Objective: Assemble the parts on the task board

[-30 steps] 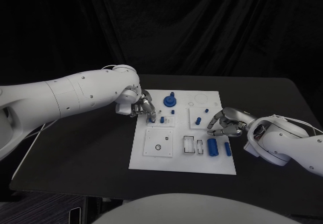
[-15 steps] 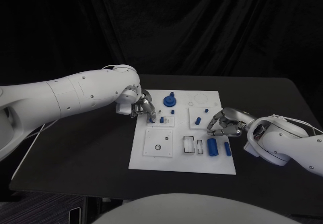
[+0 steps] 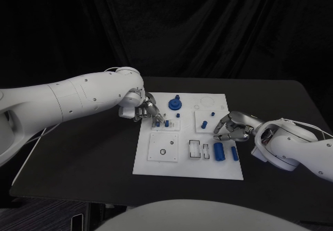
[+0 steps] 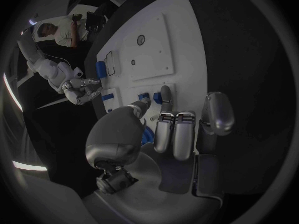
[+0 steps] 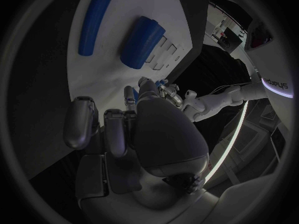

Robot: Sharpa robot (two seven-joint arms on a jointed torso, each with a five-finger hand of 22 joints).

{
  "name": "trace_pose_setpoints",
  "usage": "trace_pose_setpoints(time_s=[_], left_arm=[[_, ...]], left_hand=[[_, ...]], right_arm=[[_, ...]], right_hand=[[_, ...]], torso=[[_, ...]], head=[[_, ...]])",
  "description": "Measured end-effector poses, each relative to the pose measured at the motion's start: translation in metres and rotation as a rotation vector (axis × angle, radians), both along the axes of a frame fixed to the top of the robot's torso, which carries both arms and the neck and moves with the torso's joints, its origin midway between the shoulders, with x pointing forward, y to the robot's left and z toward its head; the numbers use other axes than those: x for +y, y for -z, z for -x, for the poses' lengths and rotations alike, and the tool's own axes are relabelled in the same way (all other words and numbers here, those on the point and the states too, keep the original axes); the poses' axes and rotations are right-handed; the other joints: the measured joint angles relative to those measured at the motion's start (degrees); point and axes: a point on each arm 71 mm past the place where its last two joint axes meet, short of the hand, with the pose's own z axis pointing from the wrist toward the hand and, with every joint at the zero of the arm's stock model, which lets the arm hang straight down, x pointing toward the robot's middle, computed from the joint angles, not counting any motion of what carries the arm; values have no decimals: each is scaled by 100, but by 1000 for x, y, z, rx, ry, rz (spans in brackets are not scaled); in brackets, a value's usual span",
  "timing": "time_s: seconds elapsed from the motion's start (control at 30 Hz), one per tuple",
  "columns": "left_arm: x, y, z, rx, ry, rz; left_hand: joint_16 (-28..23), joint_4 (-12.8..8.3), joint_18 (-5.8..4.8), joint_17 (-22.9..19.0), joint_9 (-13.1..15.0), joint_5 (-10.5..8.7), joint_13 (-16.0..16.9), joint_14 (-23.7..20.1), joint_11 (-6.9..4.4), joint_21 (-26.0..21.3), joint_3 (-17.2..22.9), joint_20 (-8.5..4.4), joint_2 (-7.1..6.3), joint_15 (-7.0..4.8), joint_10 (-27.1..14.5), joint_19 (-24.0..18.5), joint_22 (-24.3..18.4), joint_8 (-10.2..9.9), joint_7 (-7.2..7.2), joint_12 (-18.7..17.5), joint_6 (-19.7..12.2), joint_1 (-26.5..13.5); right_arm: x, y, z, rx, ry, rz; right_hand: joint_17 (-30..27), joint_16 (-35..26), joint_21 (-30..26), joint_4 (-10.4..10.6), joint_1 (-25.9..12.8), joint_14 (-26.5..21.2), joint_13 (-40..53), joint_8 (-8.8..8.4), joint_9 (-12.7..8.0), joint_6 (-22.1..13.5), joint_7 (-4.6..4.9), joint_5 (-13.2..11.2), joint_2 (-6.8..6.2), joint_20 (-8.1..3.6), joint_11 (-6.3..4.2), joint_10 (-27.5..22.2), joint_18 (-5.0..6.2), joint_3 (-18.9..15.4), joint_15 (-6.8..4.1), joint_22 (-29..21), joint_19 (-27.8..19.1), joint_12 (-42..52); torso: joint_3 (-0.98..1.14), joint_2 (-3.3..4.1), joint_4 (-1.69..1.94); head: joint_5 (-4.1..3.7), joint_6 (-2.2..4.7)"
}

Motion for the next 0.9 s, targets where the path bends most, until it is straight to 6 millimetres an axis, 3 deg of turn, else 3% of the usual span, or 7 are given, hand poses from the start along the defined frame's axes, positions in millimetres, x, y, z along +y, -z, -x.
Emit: trace_pose_setpoints(time_s=[0.03, 0.07, 0.2, 0.37, 0.6, 0.73, 0.9], left_arm=[[0, 0, 0, 1, 0, 1], [0, 0, 0, 1, -1, 2], [1, 0, -1, 2, -5, 4], [2, 0, -1, 2, -9, 9], [7, 0, 1, -15, -25, 27], [11, -1, 3, -38, -37, 49], [15, 1, 8, -87, -57, 102]], left_hand=[[0, 75, 6, 0, -27, 0, 0, 0, 5, -25, -74, 15, 22, 0, -4, -15, 0, -21, 0, 0, 0, -22], [0, 117, 79, 0, -42, -1, 0, 2, 20, -38, -117, 22, 22, 2, -19, -22, 0, -46, 0, 0, 0, -22], [0, 229, 90, 0, -92, 43, 0, 0, 36, -68, -229, 41, 122, 40, -3, -41, 0, -104, -32, 0, -32, -29], [0, 388, 90, 0, -124, 311, 0, 0, 61, -89, -335, 41, 273, 40, -20, -41, 0, -135, -33, 0, -33, 3], [0, 555, 90, 0, -65, 578, 0, 20, 60, -62, -391, 41, 374, 61, -20, -41, 0, -122, 28, 0, -96, 104], [0, 597, 89, 0, 114, 1011, 0, 20, 60, 56, -373, 31, 482, 60, -20, -25, 0, 136, 121, 0, -231, 232], [0, 597, 89, 0, 416, 1520, 0, -4, 17, 201, -373, -30, 339, 37, -17, 76, 0, 488, 36, 0, -289, 542]], right_arm=[[0, 0, 0, 0, 0, 0], [0, 0, 0, 1, 0, 0], [0, 0, 0, 2, 0, 1], [0, 0, 0, 3, 0, 2], [0, 1, 1, 6, 0, 3], [-1, 1, 1, 7, 0, 4], [-2, 1, 2, 8, 3, 4]], right_hand=[[0, 0, 0, 0, 0, 0, 0, 0, 0, 0, 0, 0, 0, 0, 0, 0, 0, 0, 0, 0, 0, 0], [0, 0, 0, 0, 0, 0, 0, 0, 0, 0, 0, 0, 0, 0, 0, 0, 0, 0, 0, 0, 0, 0], [0, 0, 0, 0, 0, 0, 0, 0, 0, 0, 0, 0, -1, 0, 0, 0, 0, 0, 0, 0, 0, 0], [0, 0, 0, 0, 1, 0, 0, 0, 1, 0, 0, 0, -1, 0, 0, 0, 0, 0, 1, 0, 0, 0], [0, 0, 0, 0, 1, 0, 0, 0, 1, 0, 0, 0, -1, 0, 0, 0, 0, 0, 1, -1, 0, 0], [0, 0, 0, 0, 1, 0, 0, 0, 1, 0, 0, 0, -2, 0, 0, 0, 0, 0, 1, -1, 0, 0], [0, 1, 0, 0, 2, -1, 0, 0, -5, 0, 0, 0, -2, 0, 0, 0, 0, 0, 1, -1, 0, 0]], torso=[[-1, 1, 1], [0, 1, 2], [0, 1, 2], [0, 1, 2], [2, 2, 5], [2, 1, 6], [1, 1, 6]], head=[[2, 0], [3, 0], [9, 0], [20, 0], [20, 0], [25, 0], [31, 0]])
